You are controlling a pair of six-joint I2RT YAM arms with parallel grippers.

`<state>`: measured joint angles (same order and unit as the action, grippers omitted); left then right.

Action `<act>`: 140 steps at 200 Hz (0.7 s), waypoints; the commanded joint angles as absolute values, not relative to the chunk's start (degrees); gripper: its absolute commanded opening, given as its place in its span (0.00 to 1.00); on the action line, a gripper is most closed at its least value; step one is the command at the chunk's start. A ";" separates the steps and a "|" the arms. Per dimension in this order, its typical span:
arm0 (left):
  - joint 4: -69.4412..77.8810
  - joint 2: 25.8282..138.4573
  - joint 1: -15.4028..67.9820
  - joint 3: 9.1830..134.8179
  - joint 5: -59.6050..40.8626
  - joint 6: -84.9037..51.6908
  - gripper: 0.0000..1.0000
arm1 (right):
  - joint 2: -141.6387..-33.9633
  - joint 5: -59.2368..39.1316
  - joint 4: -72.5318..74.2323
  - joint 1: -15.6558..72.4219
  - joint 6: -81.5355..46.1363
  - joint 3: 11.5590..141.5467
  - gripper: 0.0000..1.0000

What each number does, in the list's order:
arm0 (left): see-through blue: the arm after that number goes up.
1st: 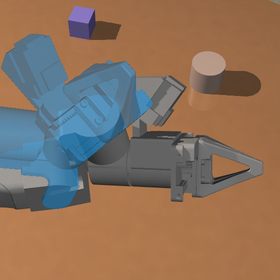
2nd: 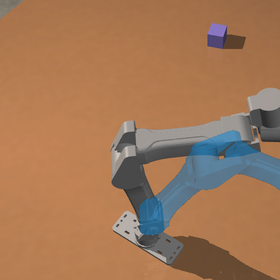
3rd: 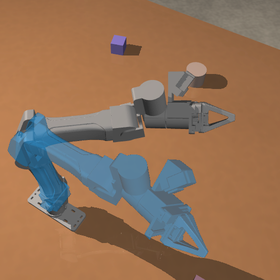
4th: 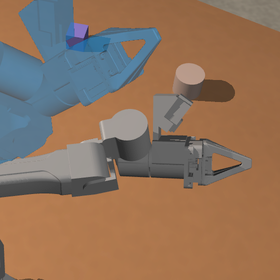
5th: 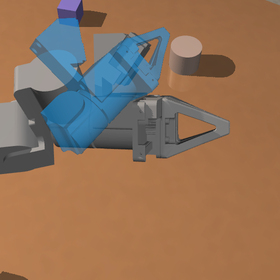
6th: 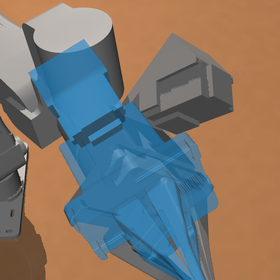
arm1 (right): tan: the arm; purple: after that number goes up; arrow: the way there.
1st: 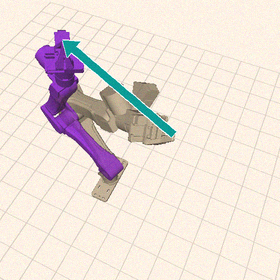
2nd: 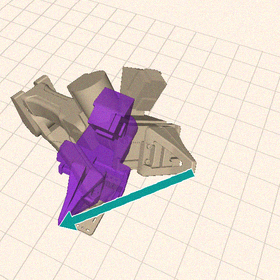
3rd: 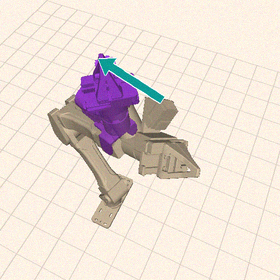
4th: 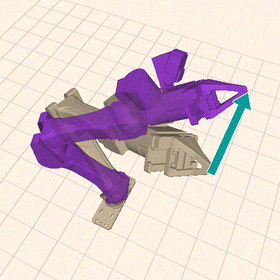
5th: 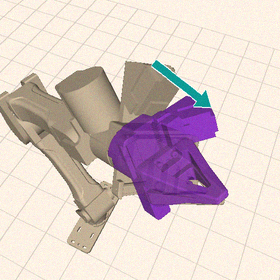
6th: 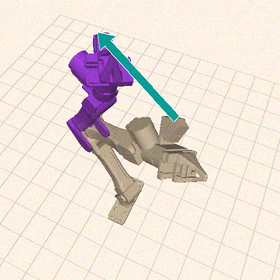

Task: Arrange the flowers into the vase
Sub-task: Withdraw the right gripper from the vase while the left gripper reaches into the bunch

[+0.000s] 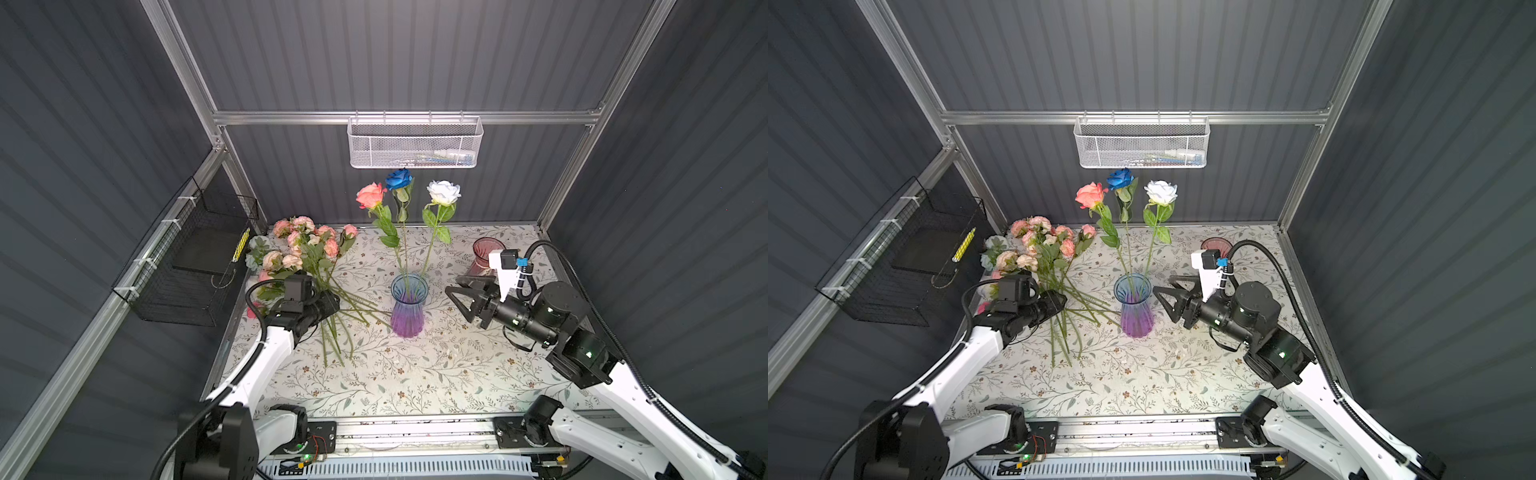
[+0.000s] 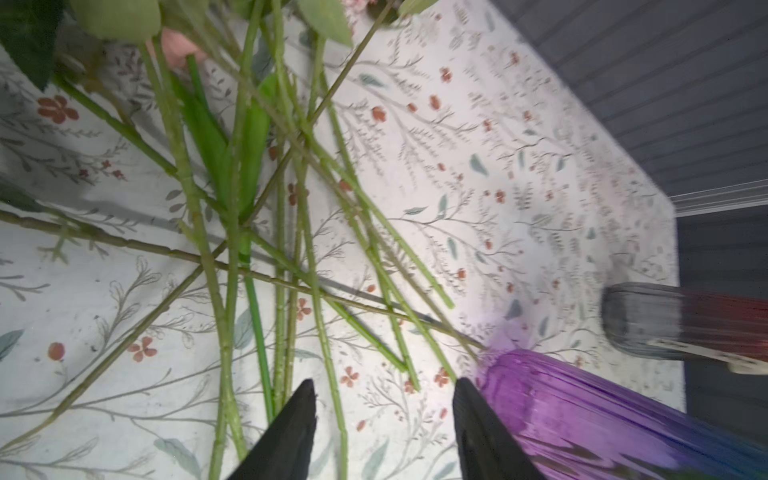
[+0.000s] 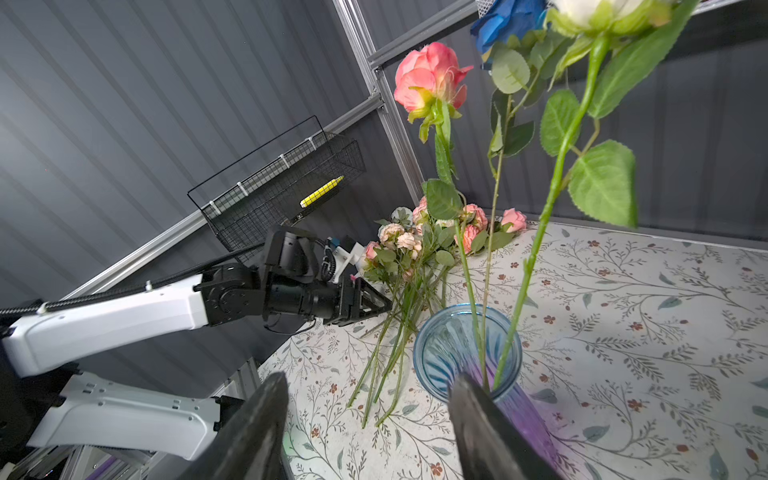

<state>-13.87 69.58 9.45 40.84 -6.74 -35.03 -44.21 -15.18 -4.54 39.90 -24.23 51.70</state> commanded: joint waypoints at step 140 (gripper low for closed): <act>9.61 88.03 6.68 43.94 -8.99 -48.51 0.41 | -38.61 -11.60 -7.82 39.99 -20.84 49.29 0.63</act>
<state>5.78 86.76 6.61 42.37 -6.90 -45.25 -39.03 -12.53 -7.40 39.90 -22.24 49.82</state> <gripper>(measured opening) 0.405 0.635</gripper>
